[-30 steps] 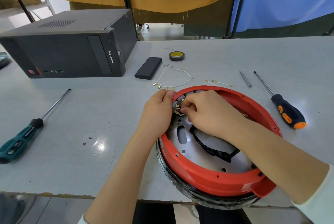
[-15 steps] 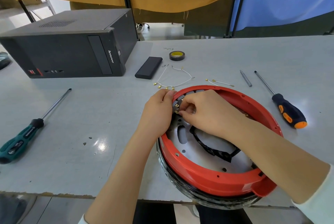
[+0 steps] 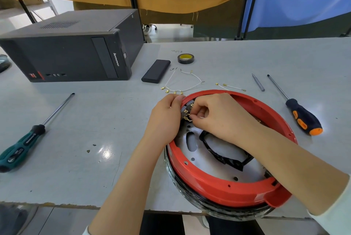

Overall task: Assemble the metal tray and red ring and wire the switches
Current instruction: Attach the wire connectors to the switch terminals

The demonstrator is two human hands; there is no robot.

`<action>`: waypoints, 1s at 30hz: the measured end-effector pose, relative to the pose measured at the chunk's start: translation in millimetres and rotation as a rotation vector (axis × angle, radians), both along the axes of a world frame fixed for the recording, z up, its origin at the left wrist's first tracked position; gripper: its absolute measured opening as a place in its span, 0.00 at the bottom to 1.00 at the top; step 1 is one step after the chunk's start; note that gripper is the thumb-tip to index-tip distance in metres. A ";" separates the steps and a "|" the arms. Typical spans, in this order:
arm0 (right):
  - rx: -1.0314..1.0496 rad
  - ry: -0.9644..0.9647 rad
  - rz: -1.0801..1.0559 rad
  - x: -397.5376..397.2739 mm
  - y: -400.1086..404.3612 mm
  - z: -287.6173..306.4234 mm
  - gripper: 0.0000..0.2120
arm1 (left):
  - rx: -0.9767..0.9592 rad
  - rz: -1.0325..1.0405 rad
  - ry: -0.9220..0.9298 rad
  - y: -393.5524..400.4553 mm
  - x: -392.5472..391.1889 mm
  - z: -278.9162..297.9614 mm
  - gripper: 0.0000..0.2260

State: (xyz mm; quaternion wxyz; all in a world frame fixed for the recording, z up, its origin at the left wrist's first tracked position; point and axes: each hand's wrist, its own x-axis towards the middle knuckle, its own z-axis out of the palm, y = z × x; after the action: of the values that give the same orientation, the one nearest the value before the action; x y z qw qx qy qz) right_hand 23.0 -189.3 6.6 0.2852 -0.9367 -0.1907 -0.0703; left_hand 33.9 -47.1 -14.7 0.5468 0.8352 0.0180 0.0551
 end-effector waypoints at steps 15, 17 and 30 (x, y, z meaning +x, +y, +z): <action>-0.271 -0.192 0.083 -1.8 5.8 3.2 0.07 | -0.006 0.008 0.014 -0.8 -0.1 0.0 0.12; -0.305 -0.207 0.092 -2.1 6.6 3.2 0.09 | -0.002 0.007 0.008 -0.5 -0.1 -0.2 0.12; -0.396 -0.293 0.165 -6.8 7.1 4.0 0.08 | -0.027 0.012 0.011 -1.4 0.1 -0.4 0.11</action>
State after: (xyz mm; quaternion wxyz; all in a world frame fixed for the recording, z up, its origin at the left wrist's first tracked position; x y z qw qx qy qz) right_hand 16.2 -182.2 10.5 0.0705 -0.9353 -0.3159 -0.1427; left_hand 34.0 -48.5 -15.1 0.5574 0.8281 0.0267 0.0536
